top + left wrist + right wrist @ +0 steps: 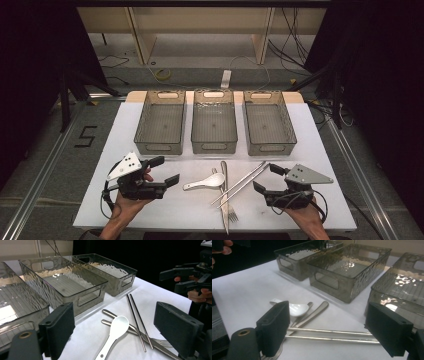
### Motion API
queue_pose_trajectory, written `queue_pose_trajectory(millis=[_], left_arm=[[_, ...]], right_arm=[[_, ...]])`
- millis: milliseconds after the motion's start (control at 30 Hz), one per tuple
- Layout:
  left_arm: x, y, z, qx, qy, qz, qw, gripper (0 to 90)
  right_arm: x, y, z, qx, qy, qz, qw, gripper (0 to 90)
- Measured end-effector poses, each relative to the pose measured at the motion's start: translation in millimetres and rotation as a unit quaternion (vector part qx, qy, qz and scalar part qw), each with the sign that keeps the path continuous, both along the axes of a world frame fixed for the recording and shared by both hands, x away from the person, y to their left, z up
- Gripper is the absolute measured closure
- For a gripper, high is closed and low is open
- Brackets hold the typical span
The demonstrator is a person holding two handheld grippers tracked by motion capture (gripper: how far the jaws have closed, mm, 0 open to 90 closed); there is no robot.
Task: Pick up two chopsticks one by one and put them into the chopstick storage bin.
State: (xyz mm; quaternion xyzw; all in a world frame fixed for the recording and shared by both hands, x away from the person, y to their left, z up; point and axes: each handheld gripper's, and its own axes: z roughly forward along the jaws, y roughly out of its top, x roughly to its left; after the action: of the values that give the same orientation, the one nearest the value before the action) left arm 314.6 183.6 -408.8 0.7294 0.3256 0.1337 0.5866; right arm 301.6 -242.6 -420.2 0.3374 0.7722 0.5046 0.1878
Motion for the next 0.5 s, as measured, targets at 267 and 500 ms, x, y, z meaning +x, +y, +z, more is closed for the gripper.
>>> queue_pose_trajectory(millis=[267,500], left_arm=[[0.1,-0.5,0.2,0.001,-0.001,-0.001,1.0,16.3],[0.4,-1.1,0.4,0.004,-0.002,0.002,1.0,16.3]], right_arm=[[3.2,-1.5,3.6,-0.029,0.009,0.021,0.9993,20.9],[11.8,-1.7,5.6,-0.07,0.027,0.051,0.9959,21.2]])
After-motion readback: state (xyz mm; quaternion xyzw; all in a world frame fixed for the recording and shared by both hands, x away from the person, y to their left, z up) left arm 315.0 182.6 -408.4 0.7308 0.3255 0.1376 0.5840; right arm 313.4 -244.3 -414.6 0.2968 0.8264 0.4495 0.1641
